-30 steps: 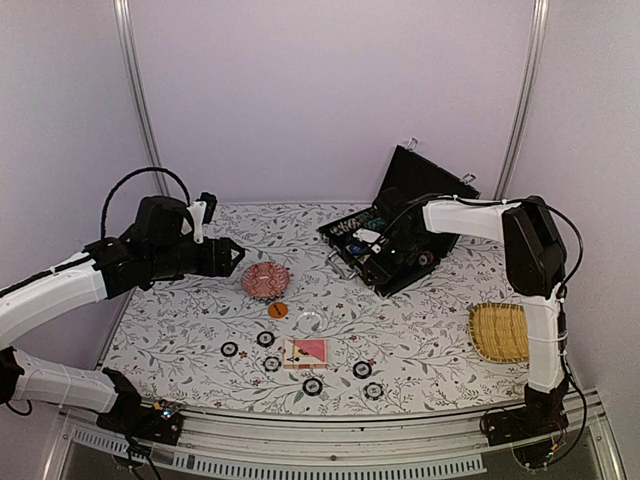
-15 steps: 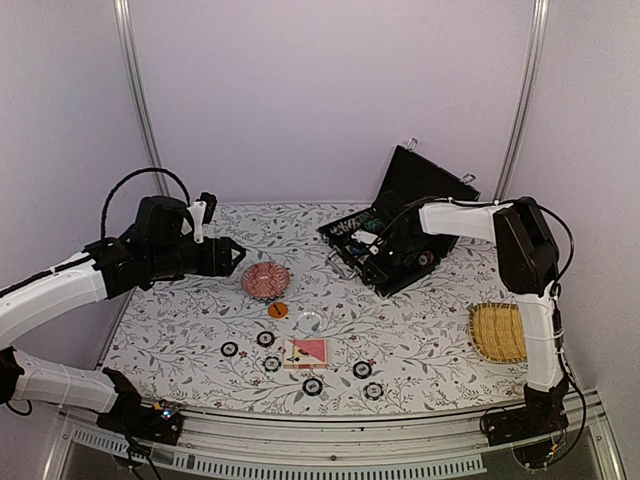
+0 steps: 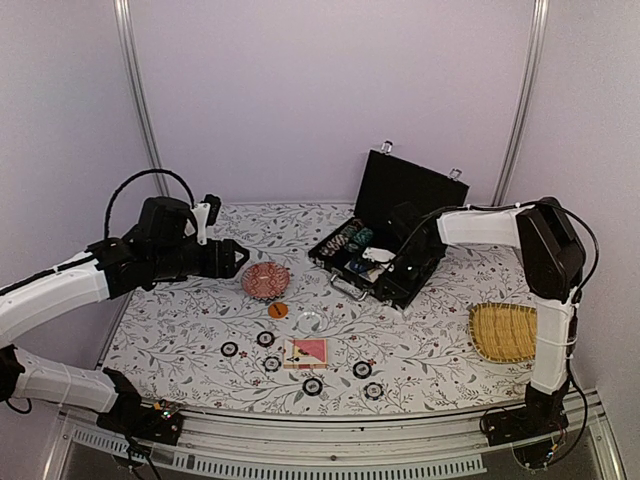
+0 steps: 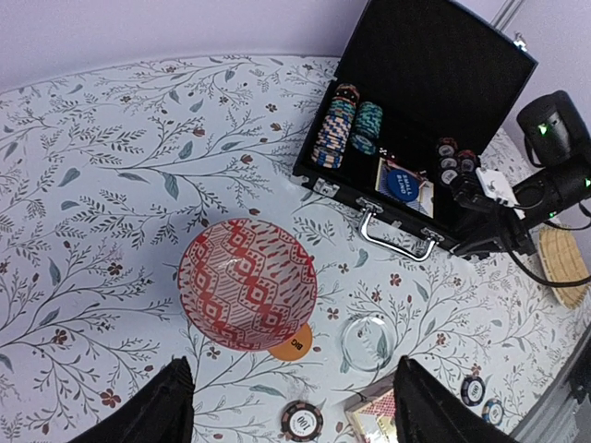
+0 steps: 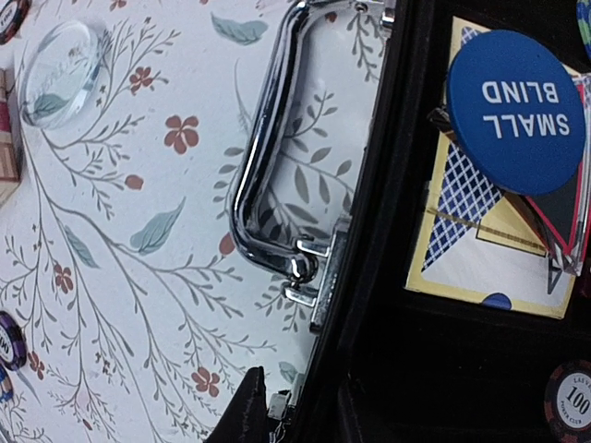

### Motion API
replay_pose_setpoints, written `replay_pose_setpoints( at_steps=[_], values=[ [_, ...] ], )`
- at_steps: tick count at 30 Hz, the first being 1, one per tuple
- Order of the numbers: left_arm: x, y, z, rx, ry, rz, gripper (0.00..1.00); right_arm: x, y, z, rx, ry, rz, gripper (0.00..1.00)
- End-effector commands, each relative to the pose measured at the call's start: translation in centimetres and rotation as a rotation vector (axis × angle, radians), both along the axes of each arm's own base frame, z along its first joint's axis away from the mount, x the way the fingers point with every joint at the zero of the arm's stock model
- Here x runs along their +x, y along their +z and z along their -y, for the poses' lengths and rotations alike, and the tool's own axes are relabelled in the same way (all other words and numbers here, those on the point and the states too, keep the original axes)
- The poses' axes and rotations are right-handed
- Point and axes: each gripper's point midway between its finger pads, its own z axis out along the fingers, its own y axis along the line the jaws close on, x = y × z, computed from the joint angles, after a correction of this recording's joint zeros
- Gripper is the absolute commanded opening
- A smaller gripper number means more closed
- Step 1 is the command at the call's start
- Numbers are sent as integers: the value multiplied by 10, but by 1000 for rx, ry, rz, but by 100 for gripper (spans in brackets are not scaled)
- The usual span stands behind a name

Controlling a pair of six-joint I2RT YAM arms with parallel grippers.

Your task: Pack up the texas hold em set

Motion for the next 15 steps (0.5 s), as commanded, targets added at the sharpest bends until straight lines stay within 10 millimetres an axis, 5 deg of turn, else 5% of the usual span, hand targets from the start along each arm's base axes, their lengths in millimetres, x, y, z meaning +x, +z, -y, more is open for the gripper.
replay_pose_setpoints(
  at_steps=[1, 15],
  values=[
    [0, 1, 6, 7, -19, 11, 75, -61, -20, 24, -100, 142, -134, 14],
    [-2, -5, 8, 8, -25, 6, 76, -110, -21, 93, -278, 238, -159, 14]
  ],
)
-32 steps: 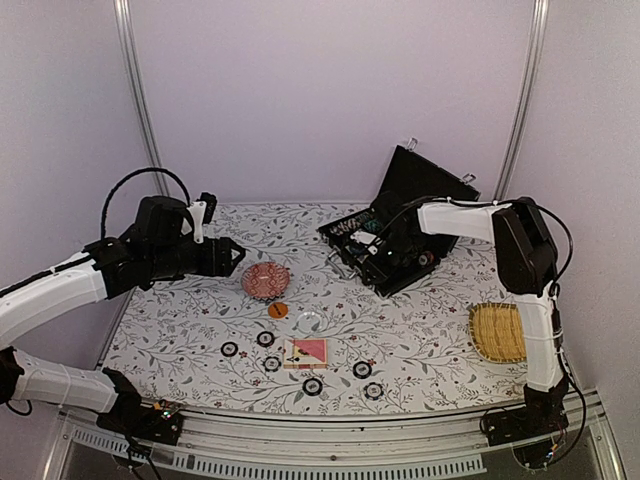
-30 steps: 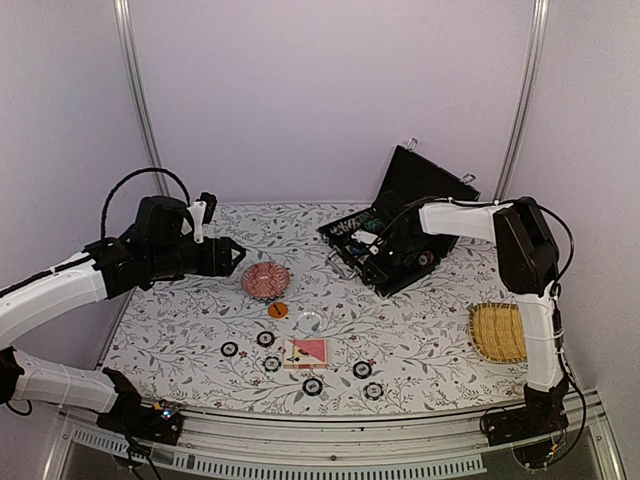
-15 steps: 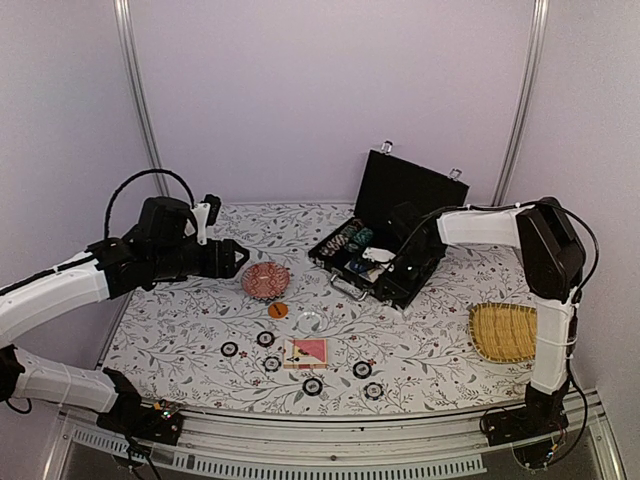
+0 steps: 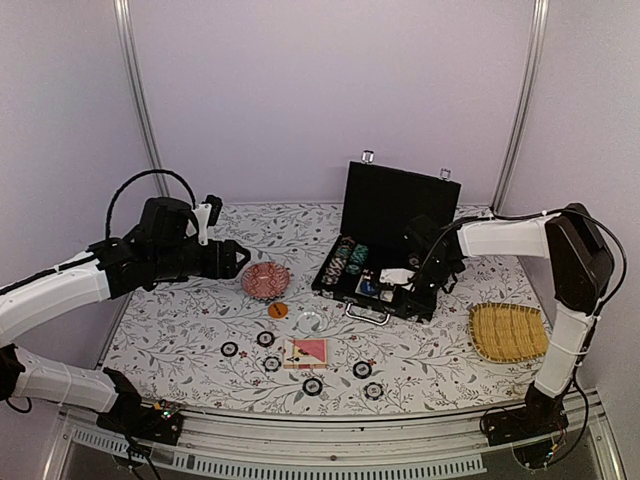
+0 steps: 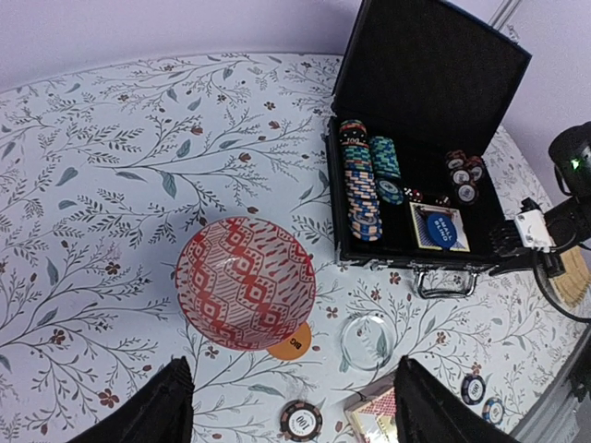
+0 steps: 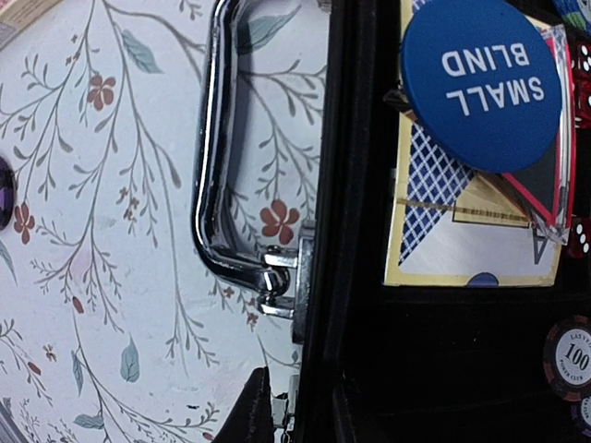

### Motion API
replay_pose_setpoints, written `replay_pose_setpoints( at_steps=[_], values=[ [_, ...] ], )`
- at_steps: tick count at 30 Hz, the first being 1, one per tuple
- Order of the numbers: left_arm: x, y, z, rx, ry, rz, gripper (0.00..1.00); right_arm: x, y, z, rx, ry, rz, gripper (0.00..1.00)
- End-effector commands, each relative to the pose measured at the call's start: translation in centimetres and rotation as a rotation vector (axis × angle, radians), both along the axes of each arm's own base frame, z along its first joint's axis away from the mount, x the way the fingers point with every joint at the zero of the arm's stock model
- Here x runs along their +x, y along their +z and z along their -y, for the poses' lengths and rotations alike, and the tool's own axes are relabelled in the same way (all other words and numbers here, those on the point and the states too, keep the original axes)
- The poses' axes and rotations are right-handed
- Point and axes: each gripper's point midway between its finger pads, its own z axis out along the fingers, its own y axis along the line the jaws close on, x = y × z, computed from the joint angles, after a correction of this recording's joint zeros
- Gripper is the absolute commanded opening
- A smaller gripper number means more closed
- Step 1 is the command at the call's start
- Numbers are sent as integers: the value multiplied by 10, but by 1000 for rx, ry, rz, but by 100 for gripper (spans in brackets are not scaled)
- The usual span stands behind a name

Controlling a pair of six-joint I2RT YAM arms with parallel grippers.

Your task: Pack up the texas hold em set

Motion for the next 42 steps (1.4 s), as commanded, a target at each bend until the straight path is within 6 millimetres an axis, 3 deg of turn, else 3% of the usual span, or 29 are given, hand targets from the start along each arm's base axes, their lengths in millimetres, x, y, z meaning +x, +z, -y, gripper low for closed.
replay_pose_setpoints(
  at_steps=[1, 9, 17, 23, 30, 33, 37, 39, 42],
  values=[
    [-2, -3, 7, 2, -22, 11, 75, -59, -21, 48, -170, 50, -195, 14],
    [-4, -9, 8, 2, -30, 1, 76, -64, -21, 83, -236, 13, -191, 14],
    [-3, -12, 7, 11, -26, -2, 76, -68, -19, 99, -258, -6, -216, 14],
    [-5, -13, 6, 16, -26, -4, 75, -92, -14, 116, -281, 37, -261, 15],
    [-4, -15, 6, 25, -26, -4, 76, -86, -2, 106, -215, 55, -216, 17],
    [-4, -8, 11, 24, -53, 9, 75, -59, 27, 82, -112, 39, -127, 25],
    [-13, 9, 30, 30, -163, 27, 74, -23, 100, 35, 130, -1, -4, 46],
    [-24, 9, 43, 61, -241, 7, 73, -17, 129, 20, 238, -12, 44, 51],
    [-52, -2, 65, 141, -389, -37, 75, -20, 154, 8, 375, -31, 68, 55]
  ],
)
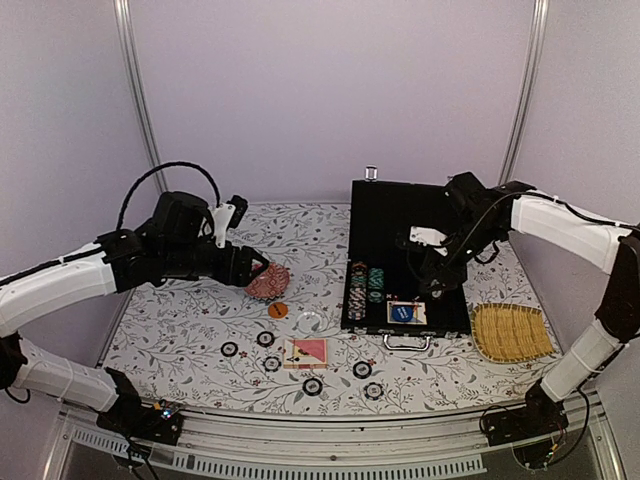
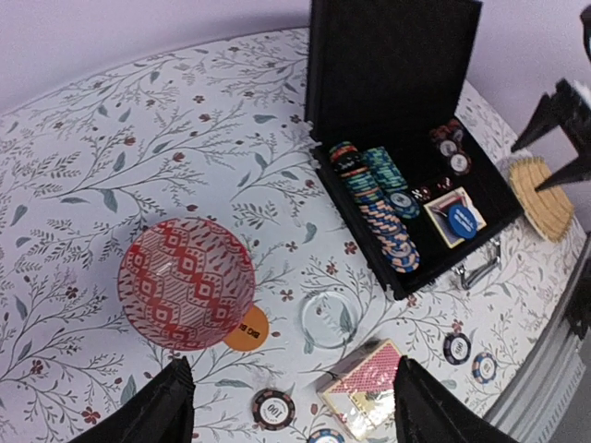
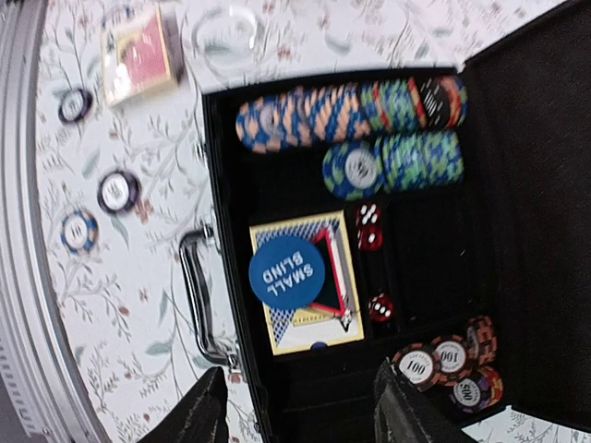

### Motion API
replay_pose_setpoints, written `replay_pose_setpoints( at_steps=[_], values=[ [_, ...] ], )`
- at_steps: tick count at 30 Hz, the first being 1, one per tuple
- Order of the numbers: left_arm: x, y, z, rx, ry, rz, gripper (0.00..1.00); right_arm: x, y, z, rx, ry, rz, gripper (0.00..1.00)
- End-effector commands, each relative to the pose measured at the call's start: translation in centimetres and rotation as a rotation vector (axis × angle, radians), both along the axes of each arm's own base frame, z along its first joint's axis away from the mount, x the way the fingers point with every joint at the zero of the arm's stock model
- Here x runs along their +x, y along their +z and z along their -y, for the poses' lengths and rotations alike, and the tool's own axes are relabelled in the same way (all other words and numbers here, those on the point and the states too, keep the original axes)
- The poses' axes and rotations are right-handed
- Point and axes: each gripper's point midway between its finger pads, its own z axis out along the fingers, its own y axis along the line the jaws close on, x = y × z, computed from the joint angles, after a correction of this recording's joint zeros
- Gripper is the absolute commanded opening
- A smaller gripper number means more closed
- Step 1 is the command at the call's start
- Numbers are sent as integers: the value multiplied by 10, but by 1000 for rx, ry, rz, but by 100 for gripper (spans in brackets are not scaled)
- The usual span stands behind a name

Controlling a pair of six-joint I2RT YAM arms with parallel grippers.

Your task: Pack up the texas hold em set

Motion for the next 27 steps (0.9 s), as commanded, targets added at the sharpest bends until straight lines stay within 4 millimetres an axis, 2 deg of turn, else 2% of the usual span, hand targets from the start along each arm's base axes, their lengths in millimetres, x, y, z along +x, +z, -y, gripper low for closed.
replay_pose_setpoints(
  at_steps=[1, 3, 5, 9, 13, 15, 18, 22, 27],
  values=[
    [-49, -12, 39, 118, -276, -64, 77, -15, 49, -22, 259, -27, -7, 56],
    [-76, -29, 52, 179, -400, -132, 80, -23, 49, -20, 320, -42, -25, 57],
    [-100, -47, 62, 231, -509, -205, 80, -30, 43, -7, 394, -86, -62, 57],
    [-126, -78, 73, 368, -624, -257, 78, -38, 48, 31, 539, -158, -47, 58],
    [-130, -94, 81, 489, -704, -220, 80, -55, 45, 41, 633, -158, 22, 62],
    [-127, -99, 87, 525, -738, -206, 80, -51, 46, 47, 610, -180, 61, 62],
    [-133, -115, 96, 549, -823, -260, 76, -46, 48, 51, 626, -197, 63, 63],
    [-122, -139, 105, 639, -827, -289, 76, -44, 42, 51, 615, -200, 54, 63],
    [-103, -151, 107, 711, -817, -229, 80, -43, 42, 51, 619, -191, 50, 63]
  ],
)
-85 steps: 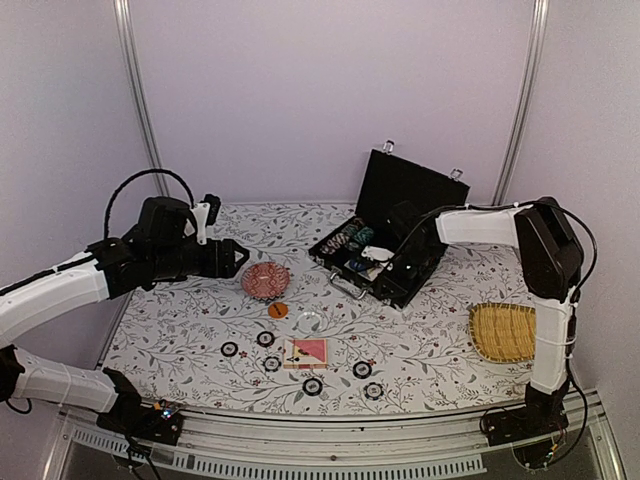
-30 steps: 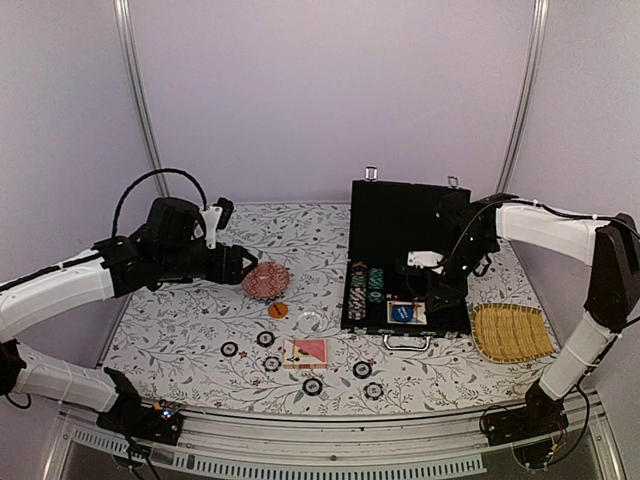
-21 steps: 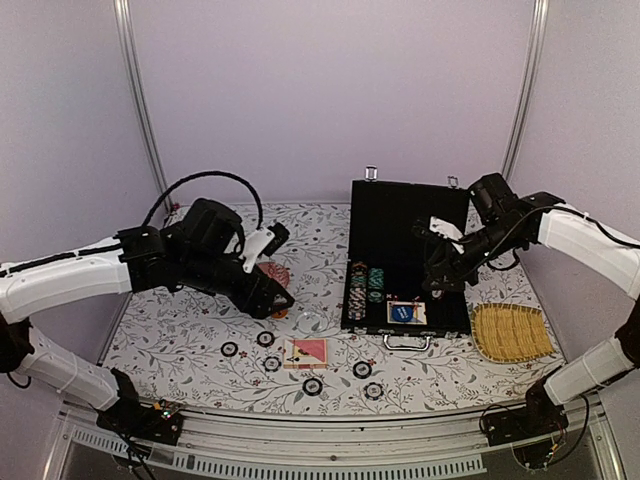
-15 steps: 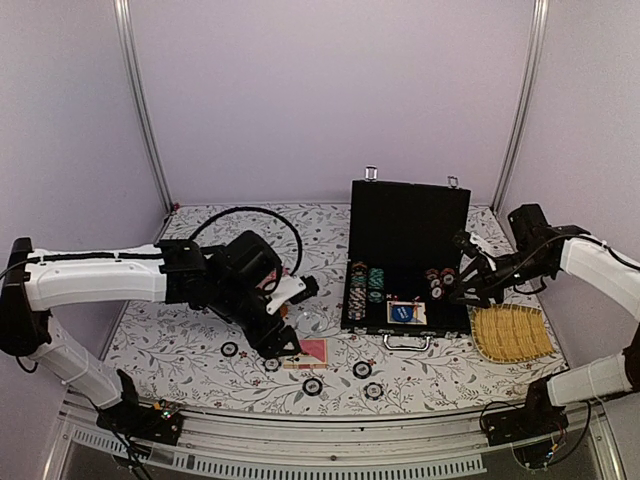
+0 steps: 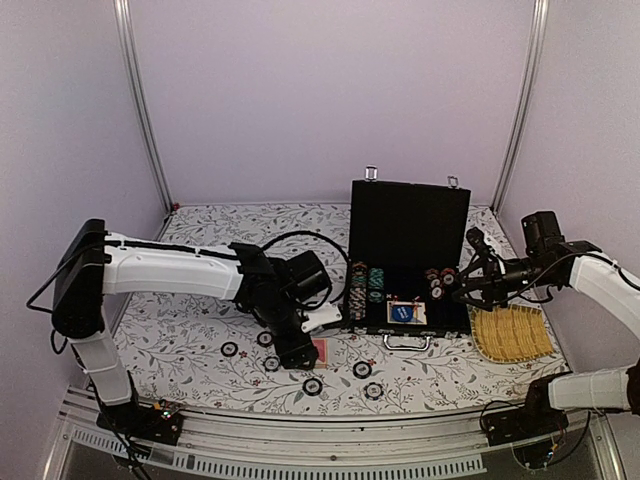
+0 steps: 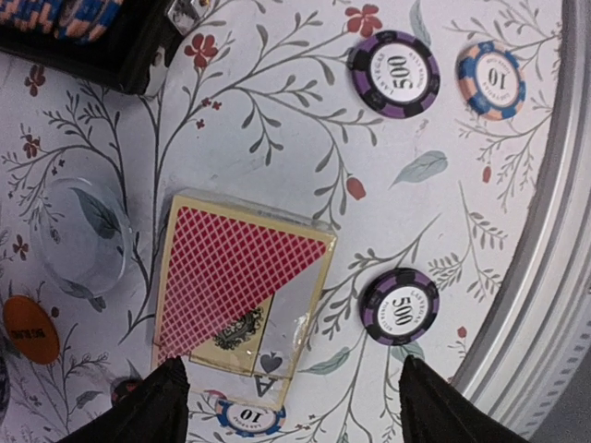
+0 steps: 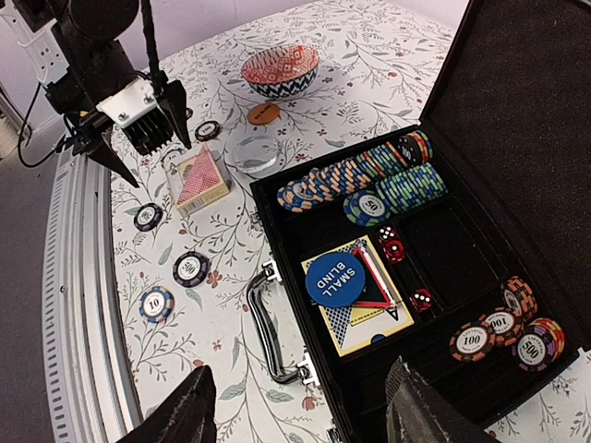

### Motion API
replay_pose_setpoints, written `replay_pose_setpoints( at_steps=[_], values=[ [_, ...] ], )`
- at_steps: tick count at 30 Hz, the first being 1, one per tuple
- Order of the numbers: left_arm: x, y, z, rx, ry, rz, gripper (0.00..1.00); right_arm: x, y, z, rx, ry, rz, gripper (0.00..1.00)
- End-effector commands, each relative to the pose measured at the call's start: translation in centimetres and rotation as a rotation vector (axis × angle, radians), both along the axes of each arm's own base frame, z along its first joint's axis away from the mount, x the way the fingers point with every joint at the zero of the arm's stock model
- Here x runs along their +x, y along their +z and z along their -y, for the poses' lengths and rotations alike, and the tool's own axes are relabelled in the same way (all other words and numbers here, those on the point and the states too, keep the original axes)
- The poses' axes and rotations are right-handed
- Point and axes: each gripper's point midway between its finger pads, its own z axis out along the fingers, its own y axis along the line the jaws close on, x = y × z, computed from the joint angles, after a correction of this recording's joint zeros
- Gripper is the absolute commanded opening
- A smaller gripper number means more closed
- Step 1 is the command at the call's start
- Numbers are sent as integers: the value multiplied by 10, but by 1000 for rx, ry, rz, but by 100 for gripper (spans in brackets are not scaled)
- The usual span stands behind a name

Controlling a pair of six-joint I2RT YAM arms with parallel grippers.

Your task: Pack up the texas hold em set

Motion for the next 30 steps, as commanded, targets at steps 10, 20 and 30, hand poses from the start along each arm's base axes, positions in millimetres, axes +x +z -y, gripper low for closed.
replay_pose_setpoints(
  at_steps=[10, 20, 30],
  values=[
    [23, -33, 0, 90, -101, 67, 96, 3, -4, -1, 7, 18, 10, 63],
    [32, -59, -6, 163, -122, 57, 82, 4, -10, -1, 5, 22, -15, 63],
    [33, -58, -1, 174, -130, 44, 73, 5, -12, -1, 3, 24, -24, 63]
  ],
)
